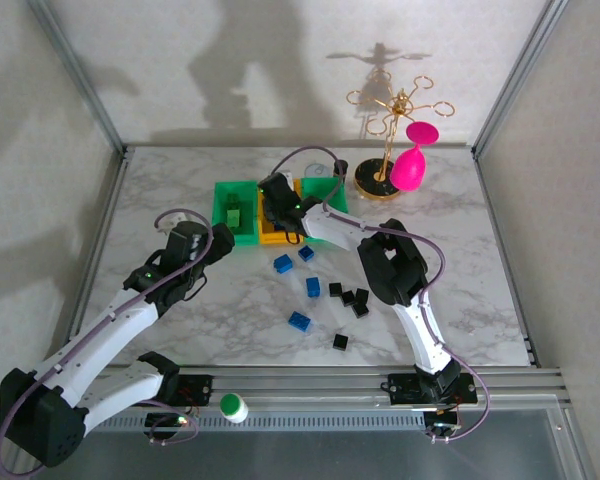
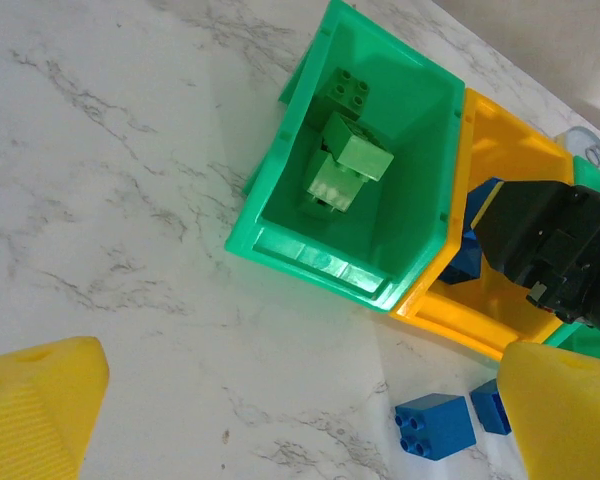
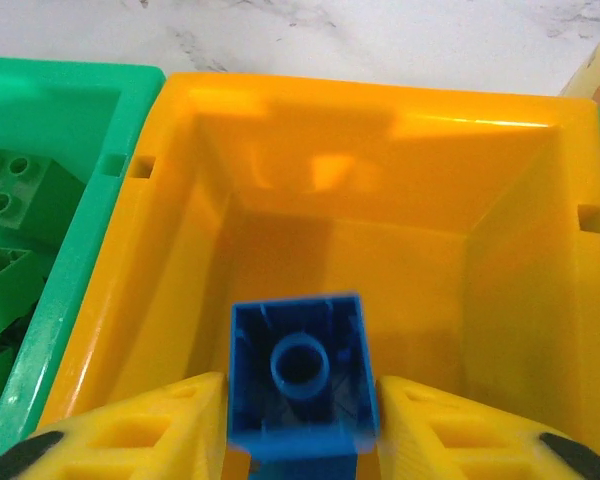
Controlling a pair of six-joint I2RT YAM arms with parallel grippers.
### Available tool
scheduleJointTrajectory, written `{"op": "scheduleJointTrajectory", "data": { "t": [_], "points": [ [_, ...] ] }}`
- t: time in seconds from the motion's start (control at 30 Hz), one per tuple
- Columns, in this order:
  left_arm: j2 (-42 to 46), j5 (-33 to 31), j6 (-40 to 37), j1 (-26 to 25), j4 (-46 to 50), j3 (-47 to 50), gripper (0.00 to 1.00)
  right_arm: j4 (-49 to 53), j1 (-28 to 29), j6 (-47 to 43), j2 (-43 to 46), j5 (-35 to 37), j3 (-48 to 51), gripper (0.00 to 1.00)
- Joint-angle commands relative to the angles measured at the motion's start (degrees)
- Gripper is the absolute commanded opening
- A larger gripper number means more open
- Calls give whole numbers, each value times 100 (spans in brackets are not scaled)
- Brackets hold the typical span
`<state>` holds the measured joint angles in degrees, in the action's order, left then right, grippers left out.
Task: Sort the legos into containers by color
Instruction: Place the lego in the container, then pick up the lego from the center of the table.
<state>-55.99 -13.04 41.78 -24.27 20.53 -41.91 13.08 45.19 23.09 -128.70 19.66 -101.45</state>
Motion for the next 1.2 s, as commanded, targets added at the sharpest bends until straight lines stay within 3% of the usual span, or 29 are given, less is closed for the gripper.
{"op": "scheduleJointTrajectory", "data": {
  "t": [0.0, 0.33, 0.73, 0.97, 1.17],
  "points": [
    [41, 91, -72, 62, -66, -157, 99, -32, -8, -64, 46, 12, -156, 45],
    [259, 313, -30, 54, 11, -231, 99, -268, 55, 13, 1200, -185, 537, 48],
    [763, 746, 112, -258, 68, 262, 100, -425, 90, 602, 3160, -521, 3141, 54],
    [846, 650, 377, -727, -39, 567, 100, -463, 97, 427, 3544, -699, 4230, 58],
    [801, 565, 592, -970, -250, 723, 99, -538, 95, 230, 3217, -744, 4415, 60]
  ]
}}
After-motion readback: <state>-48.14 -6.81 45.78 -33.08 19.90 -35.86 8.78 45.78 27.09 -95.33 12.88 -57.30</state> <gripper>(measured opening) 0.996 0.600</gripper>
